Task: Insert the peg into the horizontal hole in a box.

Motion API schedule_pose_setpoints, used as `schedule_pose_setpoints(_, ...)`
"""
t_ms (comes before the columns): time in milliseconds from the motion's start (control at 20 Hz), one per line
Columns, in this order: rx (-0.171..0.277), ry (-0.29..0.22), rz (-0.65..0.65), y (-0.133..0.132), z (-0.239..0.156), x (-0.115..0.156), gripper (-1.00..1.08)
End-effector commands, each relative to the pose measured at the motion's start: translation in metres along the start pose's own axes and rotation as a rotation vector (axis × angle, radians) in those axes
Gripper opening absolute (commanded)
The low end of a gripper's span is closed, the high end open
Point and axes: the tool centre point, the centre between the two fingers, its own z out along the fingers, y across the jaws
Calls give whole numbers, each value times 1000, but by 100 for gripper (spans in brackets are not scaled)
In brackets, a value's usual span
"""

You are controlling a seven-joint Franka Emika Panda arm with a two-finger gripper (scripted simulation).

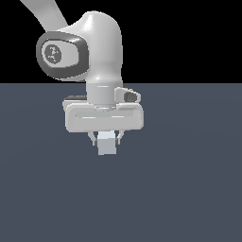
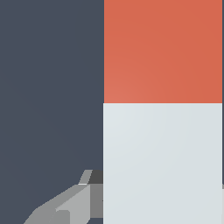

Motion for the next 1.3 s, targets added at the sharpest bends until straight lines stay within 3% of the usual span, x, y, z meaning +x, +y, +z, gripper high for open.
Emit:
schedule_pose_setpoints(0,-3,0,-23,16,-6,30,-100)
schedule_pose_setpoints(300,-3,0,-77,50,-15,101,-100)
schedule_pose_setpoints(550,-3,0,-107,68,-20,141,-100)
schedule_pose_setpoints(850,-3,0,-126,79,-23,165,-100)
schedule_pose_setpoints(1250,-3,0,-131,82,-24,171,-100)
